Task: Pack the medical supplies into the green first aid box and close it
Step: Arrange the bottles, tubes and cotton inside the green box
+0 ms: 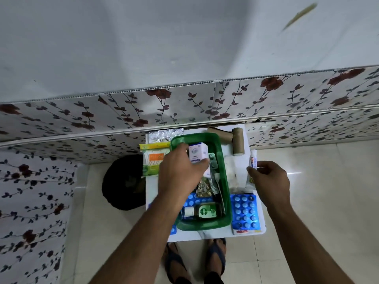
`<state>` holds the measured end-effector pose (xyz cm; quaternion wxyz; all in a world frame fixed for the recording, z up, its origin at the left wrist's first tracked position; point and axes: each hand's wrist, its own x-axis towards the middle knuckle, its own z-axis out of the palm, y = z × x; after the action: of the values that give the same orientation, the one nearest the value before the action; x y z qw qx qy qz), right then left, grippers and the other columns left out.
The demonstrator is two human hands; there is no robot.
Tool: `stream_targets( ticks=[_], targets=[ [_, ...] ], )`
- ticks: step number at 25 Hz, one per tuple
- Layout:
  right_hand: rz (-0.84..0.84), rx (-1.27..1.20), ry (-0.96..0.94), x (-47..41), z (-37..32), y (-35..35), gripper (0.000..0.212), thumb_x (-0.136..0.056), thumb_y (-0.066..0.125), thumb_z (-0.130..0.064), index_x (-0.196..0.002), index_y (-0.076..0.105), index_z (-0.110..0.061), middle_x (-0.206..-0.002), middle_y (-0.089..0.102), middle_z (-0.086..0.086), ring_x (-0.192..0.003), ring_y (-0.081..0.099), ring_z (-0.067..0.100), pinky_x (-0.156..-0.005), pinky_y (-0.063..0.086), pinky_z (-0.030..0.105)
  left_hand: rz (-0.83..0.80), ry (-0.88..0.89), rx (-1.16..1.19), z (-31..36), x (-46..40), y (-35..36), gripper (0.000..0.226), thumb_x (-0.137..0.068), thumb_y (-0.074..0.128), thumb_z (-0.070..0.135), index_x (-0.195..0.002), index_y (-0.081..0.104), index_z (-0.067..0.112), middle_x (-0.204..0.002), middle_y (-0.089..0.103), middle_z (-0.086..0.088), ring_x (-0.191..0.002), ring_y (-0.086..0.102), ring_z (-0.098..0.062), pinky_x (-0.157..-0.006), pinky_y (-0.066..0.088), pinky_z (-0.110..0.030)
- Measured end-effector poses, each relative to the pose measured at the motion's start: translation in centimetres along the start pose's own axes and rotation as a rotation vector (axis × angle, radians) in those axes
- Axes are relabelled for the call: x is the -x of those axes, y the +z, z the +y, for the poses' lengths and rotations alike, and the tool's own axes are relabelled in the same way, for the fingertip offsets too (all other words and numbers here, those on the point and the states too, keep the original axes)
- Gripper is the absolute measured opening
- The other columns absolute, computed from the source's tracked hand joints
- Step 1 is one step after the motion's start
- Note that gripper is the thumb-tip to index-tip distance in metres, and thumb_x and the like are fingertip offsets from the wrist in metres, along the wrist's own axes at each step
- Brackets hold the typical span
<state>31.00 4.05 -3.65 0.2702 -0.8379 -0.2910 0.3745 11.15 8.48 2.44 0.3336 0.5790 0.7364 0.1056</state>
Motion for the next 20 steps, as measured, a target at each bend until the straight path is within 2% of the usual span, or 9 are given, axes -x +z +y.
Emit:
stream_targets(
  ticks=[2,5,7,10,12,14,17,18,20],
  targets=[
    [-0.017,-0.072,-0.015,0.3,-0.7,-0.8,0.014,-0.084,0.072,-0.025,-0.094,0.063,-0.025,-0.085,0.069,-0.007,-0.076,0.068,0.015,-0.068,0.052,0.03,-0.017,-0.033,-0.016,0.7,-2.2,3.2,0.044,-0.074,0.072,0.051,-0.103,0.063,0.018,-0.089,0.071,0.002,-0.075,0.067,-0.018,-0.062,0.055,-0.032],
    [-0.034,-0.125,-0.032,0.1,-1.2,-1.5,0.012,-0.085,0.072,-0.021,-0.095,0.066,-0.022,-0.081,0.068,-0.01,-0.07,0.065,0.005,-0.057,0.044,0.019,-0.059,-0.046,0.04,0.7,-4.0,6.0,0.034,-0.084,0.064,0.047,-0.097,0.064,0.015,-0.078,0.07,-0.001,-0.065,0.066,-0.021,-0.059,0.054,-0.033],
    [-0.034,-0.15,-0.032,0.0,-1.3,-1.6,0.012,-0.085,0.072,-0.019,-0.097,0.068,-0.018,-0.081,0.068,-0.009,-0.068,0.064,0.004,-0.058,0.046,0.02,-0.122,-0.022,0.031,0.2,-4.3,6.7,0.024,-0.091,0.057,0.032,-0.104,0.065,0.013,-0.081,0.071,-0.005,-0.066,0.066,-0.023,-0.061,0.056,-0.037],
    [-0.034,-0.144,-0.04,0.3,-2.4,-1.2,0.016,-0.085,0.073,-0.02,-0.099,0.07,-0.015,-0.08,0.07,-0.007,-0.062,0.065,0.003,-0.064,0.054,0.027,-0.201,0.007,0.047,-0.1,-3.8,6.1,0.027,-0.092,0.054,0.012,-0.118,0.062,0.012,-0.107,0.072,-0.005,-0.076,0.068,-0.023,-0.071,0.058,-0.039],
    [-0.057,-0.122,-0.081,1.1,-3.7,-0.6,0.017,-0.084,0.074,-0.022,-0.099,0.071,-0.017,-0.079,0.07,-0.009,-0.059,0.064,-0.003,-0.059,0.053,0.019,-0.201,0.036,0.098,-0.1,-3.1,4.4,0.033,-0.094,0.051,0.009,-0.126,0.059,0.01,-0.11,0.07,-0.004,-0.064,0.066,-0.019,-0.059,0.057,-0.036],
    [-0.097,-0.038,-0.167,2.5,-5.4,0.7,0.018,-0.083,0.075,-0.027,-0.099,0.071,-0.021,-0.081,0.072,-0.011,-0.063,0.067,-0.003,-0.059,0.054,0.016,-0.124,0.06,0.191,-1.0,-2.5,2.0,0.031,-0.096,0.052,0.013,-0.125,0.061,0.017,-0.105,0.07,0.003,-0.066,0.068,-0.018,-0.053,0.055,-0.031],
    [-0.159,0.207,-0.296,4.0,-7.5,3.7,0.019,-0.084,0.072,-0.032,-0.099,0.073,-0.019,-0.088,0.077,-0.003,-0.078,0.071,0.015,-0.072,0.057,0.032,0.064,0.023,0.352,-3.9,-1.7,-1.8,0.021,-0.094,0.058,0.017,-0.107,0.071,0.026,-0.096,0.072,0.014,-0.079,0.07,-0.005,-0.064,0.053,-0.017],
    [-0.177,0.328,-0.335,4.2,-8.0,4.9,0.018,-0.084,0.069,-0.03,-0.096,0.072,-0.017,-0.087,0.076,0.001,-0.08,0.071,0.021,-0.07,0.056,0.033,0.108,-0.011,0.389,-5.3,-1.7,-2.7,0.018,-0.093,0.06,0.017,-0.102,0.072,0.027,-0.093,0.072,0.013,-0.081,0.069,-0.003,-0.071,0.053,-0.018],
    [-0.207,0.586,-0.426,4.2,-8.7,7.2,0.009,-0.085,0.065,-0.023,-0.088,0.068,-0.015,-0.084,0.073,0.006,-0.08,0.069,0.028,-0.06,0.045,0.029,0.161,-0.07,0.438,-7.9,-1.8,-3.6,0.019,-0.091,0.061,0.012,-0.095,0.072,0.027,-0.092,0.073,0.011,-0.084,0.07,-0.008,-0.08,0.056,-0.03]
  ],
)
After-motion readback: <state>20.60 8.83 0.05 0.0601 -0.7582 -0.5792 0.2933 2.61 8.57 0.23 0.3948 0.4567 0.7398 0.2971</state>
